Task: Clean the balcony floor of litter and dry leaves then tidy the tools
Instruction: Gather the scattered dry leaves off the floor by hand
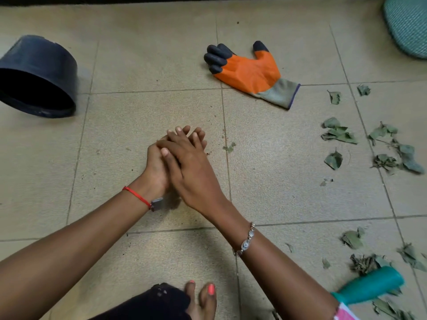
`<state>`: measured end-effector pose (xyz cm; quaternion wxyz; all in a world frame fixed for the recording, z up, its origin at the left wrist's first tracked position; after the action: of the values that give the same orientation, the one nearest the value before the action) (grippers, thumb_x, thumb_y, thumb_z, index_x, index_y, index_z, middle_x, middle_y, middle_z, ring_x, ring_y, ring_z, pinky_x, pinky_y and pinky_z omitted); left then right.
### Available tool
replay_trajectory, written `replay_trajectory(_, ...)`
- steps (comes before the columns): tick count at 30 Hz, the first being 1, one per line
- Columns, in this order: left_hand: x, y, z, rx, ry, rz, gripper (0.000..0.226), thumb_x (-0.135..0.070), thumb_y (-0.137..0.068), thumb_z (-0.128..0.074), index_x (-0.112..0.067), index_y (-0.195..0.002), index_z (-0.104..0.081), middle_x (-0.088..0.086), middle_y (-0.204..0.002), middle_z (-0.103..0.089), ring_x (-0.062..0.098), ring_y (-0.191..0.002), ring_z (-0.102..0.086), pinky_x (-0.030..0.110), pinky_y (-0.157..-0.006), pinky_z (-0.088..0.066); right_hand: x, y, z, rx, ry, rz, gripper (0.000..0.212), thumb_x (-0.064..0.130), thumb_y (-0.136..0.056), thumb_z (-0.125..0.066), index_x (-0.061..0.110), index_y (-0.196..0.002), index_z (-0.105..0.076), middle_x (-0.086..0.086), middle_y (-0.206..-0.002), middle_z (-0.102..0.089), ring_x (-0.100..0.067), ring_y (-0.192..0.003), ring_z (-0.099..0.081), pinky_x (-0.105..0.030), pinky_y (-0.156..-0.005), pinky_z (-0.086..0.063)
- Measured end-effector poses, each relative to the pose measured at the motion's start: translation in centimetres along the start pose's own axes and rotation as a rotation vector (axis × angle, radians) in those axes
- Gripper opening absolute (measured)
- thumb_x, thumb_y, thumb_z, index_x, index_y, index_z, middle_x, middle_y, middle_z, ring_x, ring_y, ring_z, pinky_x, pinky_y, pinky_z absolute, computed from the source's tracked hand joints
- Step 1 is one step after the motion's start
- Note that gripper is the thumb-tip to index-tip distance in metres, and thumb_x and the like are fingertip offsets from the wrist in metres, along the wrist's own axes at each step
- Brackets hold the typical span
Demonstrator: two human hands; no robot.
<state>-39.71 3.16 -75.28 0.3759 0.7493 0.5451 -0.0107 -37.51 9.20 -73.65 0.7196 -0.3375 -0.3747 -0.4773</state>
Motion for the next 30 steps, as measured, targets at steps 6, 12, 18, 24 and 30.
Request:
replay_trajectory(6,-2.1,-0.1,1.2,-0.148,0.207,0.028,0.047,-0.018,-0.098,-0.036,-0.003,-0.062,-0.063,0.007,-0.063,-0.061,0.017,-0.051,-0.061,0.02,-0.047,-0.051,-4.3,0.6,5.3,-0.32,-0.094,-0.302,0.038,0.023,-0.1,-0.039,0.008,-0.133,-0.049,-0.005,-0.147,-0.039,-0.009,-0.138,-0.028,-0.024,-0.115,-0.021)
replay_trajectory(12,-3.6,-0.3,2.5,-0.16,0.221,-0.024,0.022,-0.009,-0.078,-0.045,-0.009,-0.056,-0.047,-0.001,-0.051,-0.041,0.009,-0.04,-0.037,0.018,-0.036,-0.03,-7.0,0.9,2.3,0.055,0.689,-0.27,0.098,0.076,-0.081,-0.01,0.007,-0.149,0.003,-0.006,-0.158,0.007,-0.015,-0.145,0.012,-0.041,-0.116,0.014)
replay_trajectory(18,-4.4,-0.2,2.6,-0.177,0.17,-0.072,0.019,-0.007,-0.071,-0.046,-0.01,-0.052,-0.045,-0.002,-0.05,-0.039,0.008,-0.04,-0.034,0.017,-0.038,-0.028,-5.6,-1.8,-0.6,0.267,0.68,0.047,0.076,0.06,-0.093,-0.031,0.015,-0.15,-0.009,-0.002,-0.159,-0.004,-0.016,-0.146,0.004,-0.032,-0.118,0.005)
replay_trajectory(24,-5.0,-0.3,3.0,-0.181,0.158,-0.083,0.015,-0.008,-0.072,-0.045,-0.011,-0.057,-0.043,-0.001,-0.051,-0.041,0.009,-0.04,-0.035,0.017,-0.038,-0.029,-5.8,1.3,0.8,0.271,0.464,0.177,0.042,0.017,-0.101,-0.039,0.012,-0.142,-0.037,-0.001,-0.151,-0.031,-0.013,-0.142,-0.022,-0.02,-0.114,-0.011)
replay_trajectory(30,-4.1,-0.3,2.6,-0.181,0.139,-0.055,0.018,-0.006,-0.076,-0.043,-0.011,-0.059,-0.042,-0.001,-0.053,-0.041,0.01,-0.042,-0.035,0.018,-0.04,-0.029,-5.8,4.7,2.7,0.14,0.458,0.16,0.035,-0.002,-0.087,-0.047,-0.004,-0.119,-0.06,-0.014,-0.125,-0.06,-0.026,-0.118,-0.055,-0.026,-0.099,-0.041)
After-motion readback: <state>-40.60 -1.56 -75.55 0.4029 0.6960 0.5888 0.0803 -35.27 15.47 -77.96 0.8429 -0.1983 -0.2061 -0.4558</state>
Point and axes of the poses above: each hand's wrist, its own y-axis away from the middle knuckle, its own z-axis out of the back of the hand, x = y × z, the point moved 2 cm from there along -y, towards the middle knuckle
